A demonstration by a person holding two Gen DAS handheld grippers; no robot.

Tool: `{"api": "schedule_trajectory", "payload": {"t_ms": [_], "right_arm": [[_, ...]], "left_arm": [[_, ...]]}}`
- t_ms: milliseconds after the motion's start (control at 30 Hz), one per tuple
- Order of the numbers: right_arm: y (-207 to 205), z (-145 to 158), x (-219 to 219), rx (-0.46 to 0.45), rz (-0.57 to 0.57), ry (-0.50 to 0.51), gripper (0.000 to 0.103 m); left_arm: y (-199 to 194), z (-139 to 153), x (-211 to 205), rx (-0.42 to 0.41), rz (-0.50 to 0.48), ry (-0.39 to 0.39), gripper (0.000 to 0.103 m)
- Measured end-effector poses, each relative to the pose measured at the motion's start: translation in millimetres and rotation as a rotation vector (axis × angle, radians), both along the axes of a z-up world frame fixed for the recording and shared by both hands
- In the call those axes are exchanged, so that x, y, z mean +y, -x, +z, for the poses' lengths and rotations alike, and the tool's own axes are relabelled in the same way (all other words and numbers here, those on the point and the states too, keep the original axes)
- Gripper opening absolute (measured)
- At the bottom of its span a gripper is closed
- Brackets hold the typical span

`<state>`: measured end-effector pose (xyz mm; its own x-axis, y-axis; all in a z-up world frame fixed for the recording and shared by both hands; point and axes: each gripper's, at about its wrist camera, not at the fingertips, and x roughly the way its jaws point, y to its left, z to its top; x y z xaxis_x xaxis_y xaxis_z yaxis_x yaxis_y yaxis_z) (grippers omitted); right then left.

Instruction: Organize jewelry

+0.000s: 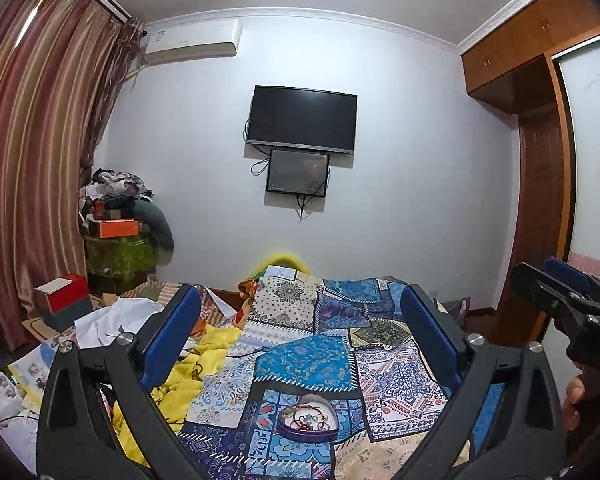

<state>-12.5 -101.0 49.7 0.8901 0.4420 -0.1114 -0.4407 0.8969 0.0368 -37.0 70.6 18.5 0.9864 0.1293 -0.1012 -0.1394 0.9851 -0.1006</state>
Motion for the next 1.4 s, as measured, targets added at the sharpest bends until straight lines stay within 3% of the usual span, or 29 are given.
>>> {"api": "schedule_trajectory", "payload": {"t_ms": [1400], "right_arm": [[4,-7,-12,0.053,0.014,0.010,0.103]], "left_arm": [[-14,-6,0,0.041,0.014,0.009,0.103]]}}
